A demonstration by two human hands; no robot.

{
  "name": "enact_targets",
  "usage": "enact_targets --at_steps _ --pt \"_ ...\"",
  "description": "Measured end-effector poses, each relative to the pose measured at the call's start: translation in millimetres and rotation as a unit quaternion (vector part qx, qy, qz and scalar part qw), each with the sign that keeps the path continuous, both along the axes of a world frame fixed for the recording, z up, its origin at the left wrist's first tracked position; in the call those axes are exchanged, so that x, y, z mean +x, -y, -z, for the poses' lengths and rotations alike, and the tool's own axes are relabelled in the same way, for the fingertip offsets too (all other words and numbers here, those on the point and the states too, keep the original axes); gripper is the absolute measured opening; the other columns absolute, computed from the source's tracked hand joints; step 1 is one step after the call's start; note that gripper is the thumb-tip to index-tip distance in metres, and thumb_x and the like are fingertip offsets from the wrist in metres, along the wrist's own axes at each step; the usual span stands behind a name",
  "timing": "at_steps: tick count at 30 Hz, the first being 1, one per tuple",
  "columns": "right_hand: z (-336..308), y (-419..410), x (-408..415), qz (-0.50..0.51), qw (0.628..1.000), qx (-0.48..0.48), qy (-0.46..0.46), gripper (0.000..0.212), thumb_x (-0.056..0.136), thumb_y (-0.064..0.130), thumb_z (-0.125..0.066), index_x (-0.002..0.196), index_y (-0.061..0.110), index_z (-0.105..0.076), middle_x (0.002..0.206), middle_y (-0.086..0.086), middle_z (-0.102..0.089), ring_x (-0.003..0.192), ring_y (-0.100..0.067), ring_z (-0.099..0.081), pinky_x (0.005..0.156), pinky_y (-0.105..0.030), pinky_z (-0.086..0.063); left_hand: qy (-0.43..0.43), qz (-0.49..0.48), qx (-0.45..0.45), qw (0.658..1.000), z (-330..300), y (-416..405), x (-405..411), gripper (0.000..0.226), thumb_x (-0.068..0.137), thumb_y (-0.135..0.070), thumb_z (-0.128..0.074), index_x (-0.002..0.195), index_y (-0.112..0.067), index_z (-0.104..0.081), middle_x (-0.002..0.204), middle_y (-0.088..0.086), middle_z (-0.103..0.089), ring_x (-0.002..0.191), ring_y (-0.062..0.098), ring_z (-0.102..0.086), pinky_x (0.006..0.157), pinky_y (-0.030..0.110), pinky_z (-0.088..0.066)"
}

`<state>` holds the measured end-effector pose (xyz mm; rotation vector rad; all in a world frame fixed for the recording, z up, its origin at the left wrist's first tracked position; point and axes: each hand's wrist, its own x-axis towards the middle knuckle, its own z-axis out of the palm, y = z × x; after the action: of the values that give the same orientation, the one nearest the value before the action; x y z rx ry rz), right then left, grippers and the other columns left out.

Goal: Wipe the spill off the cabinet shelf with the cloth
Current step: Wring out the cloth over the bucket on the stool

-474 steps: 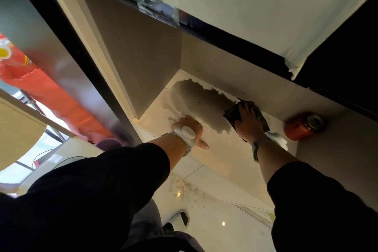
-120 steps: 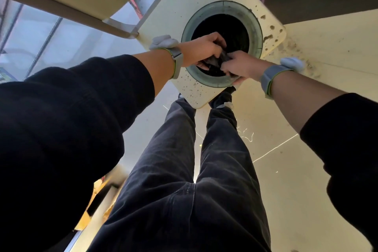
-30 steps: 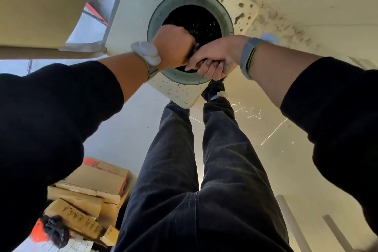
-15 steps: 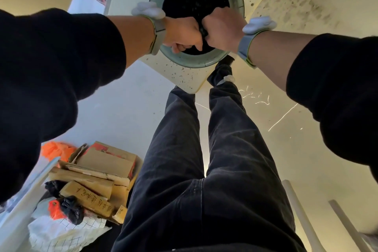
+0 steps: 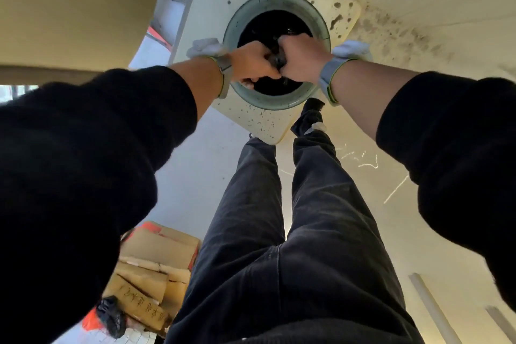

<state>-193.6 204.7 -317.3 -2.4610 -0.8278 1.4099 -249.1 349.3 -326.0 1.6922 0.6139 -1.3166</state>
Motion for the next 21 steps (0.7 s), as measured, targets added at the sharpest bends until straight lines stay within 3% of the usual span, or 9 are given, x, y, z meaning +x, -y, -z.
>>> enact_targets --at_steps 2,4,7,9,13,15,17,19,21 --pt "-21.3 6.6 -4.5 0.069 0.997 0.002 -0.039 0.034 0.086 0.016 -0.071 0.105 0.009 -0.044 0.088 -0.012 -0.054 0.079 -0.037 -0.06 0.055 -0.039 -0.04 -0.01 -0.046 -0.038 0.998 -23.3 -6.6 -2.4 0.035 0.084 -0.03 -0.075 0.112 -0.011 -0.066 0.091 0.007 -0.063 0.077 0.02 -0.059 0.071 0.035 -0.061" --pt "-42.0 12.7 -14.4 0.155 0.985 0.021 -0.068 0.037 0.084 0.01 -0.073 0.108 0.01 -0.044 0.092 -0.011 -0.053 0.083 -0.039 -0.062 0.055 -0.044 -0.051 -0.024 -0.126 -0.075 0.989 -51.7 -12.5 -5.3 0.044 0.089 -0.033 -0.069 0.124 -0.006 -0.066 0.097 0.009 -0.063 0.083 0.024 -0.058 0.082 0.039 -0.062" --pt "-70.1 17.4 -26.2 0.297 0.945 0.085 -0.103 0.038 0.082 0.005 -0.076 0.103 0.015 -0.047 0.097 -0.006 -0.051 0.09 -0.037 -0.064 0.067 -0.049 -0.063 0.027 -0.181 -0.062 0.981 -78.2 -17.7 -9.7 0.032 0.102 -0.019 -0.058 0.126 0.002 -0.062 0.099 0.015 -0.061 0.083 0.026 -0.059 0.083 0.04 -0.063" --pt "-94.4 18.5 -29.0 0.338 0.93 0.131 -0.066 0.037 0.079 0.006 -0.081 0.105 0.01 -0.054 0.095 -0.005 -0.056 0.085 -0.03 -0.064 0.074 -0.042 -0.061 0.074 -0.212 -0.056 0.973 -101.8 -22.6 -8.4 0.023 0.101 -0.011 -0.06 0.119 0.003 -0.064 0.1 0.019 -0.063 0.082 0.026 -0.063 0.079 0.037 -0.063" --pt "-138.2 28.7 -35.5 0.424 0.887 0.178 -0.039 0.034 0.077 0.005 -0.085 0.106 0.006 -0.067 0.089 -0.007 -0.062 0.077 -0.019 -0.064 0.074 -0.037 -0.061 0.128 -0.229 -0.081 0.962 -144.1 -21.1 -3.7 0.01 0.099 0.001 -0.061 0.108 0.0 -0.063 0.104 0.027 -0.063 0.086 0.029 -0.065 0.084 0.041 -0.063" --pt "-155.2 33.0 -37.5 0.508 0.833 0.205 -0.077 0.026 0.083 0.0 -0.082 0.105 0.0 -0.068 0.09 -0.015 -0.065 0.067 -0.023 -0.069 0.067 -0.037 -0.063 0.144 -0.24 -0.111 0.954 -159.2 -19.4 -1.7 0.015 0.096 0.008 -0.06 0.11 0.002 -0.061 0.112 0.03 -0.062 0.097 0.036 -0.067 0.088 0.044 -0.061" --pt "-181.0 37.7 -42.6 0.576 0.781 0.224 -0.089 0.018 0.092 0.009 -0.075 0.103 -0.003 -0.067 0.077 -0.02 -0.072 0.055 -0.027 -0.071 0.06 -0.039 -0.063 0.179 -0.2 -0.114 0.956 -179.5 -13.4 -1.7 0.026 0.092 0.012 -0.061 0.116 0.003 -0.06 0.12 0.026 -0.063 0.108 0.036 -0.068 0.093 0.045 -0.06" --pt "-192.6 38.8 -46.8 0.607 0.762 0.211 -0.08 0.025 0.098 0.023 -0.068 0.101 -0.002 -0.065 0.06 -0.015 -0.07 0.045 -0.024 -0.067 0.051 -0.039 -0.062 0.246 -0.087 -0.064 0.963 -193.4 -6.5 -2.4 0.035 0.088 0.008 -0.064 0.12 -0.004 -0.065 0.112 0.014 -0.07 0.104 0.026 -0.07 0.091 0.032 -0.058" --pt "-210.0 44.2 -49.8 0.622 0.752 0.211 -0.059 0.031 0.1 0.028 -0.065 0.099 -0.002 -0.066 0.059 -0.017 -0.068 0.042 -0.023 -0.064 0.05 -0.04 -0.062 0.322 0.039 0.008 0.946 -212.7 4.0 -2.7 0.033 0.087 0.0 -0.068 0.118 -0.012 -0.069 0.102 0.0 -0.07 0.093 0.015 -0.066 0.083 0.02 -0.051"
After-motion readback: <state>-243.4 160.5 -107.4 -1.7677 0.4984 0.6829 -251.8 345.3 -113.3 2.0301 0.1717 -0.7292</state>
